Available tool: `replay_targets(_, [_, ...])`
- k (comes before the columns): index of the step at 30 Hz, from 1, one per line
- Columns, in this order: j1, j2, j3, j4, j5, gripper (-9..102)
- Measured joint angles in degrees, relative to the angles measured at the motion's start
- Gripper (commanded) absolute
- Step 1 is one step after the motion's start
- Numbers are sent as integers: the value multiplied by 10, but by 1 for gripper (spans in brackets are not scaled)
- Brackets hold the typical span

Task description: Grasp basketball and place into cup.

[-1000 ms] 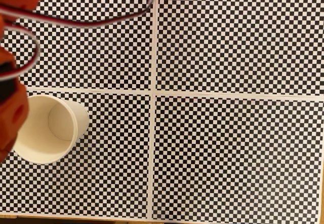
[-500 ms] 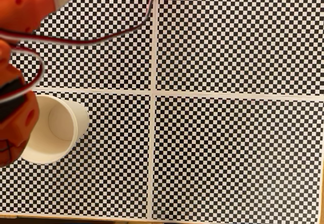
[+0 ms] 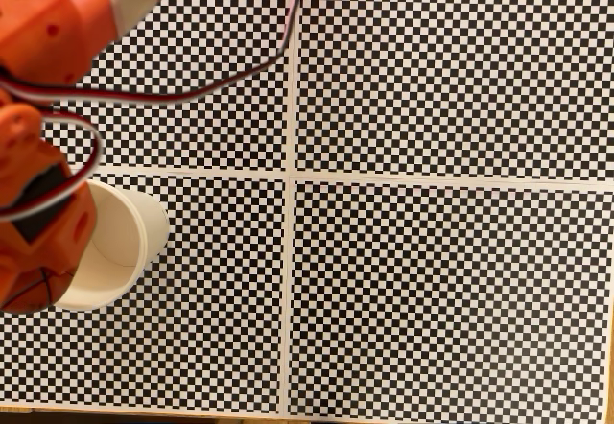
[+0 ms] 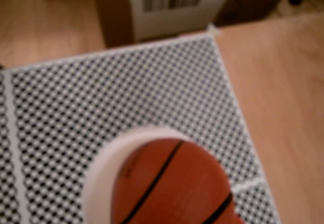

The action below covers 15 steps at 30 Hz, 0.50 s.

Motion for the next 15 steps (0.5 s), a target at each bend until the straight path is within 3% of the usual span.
replay_targets(15, [0,-22,-2,36,-5,7])
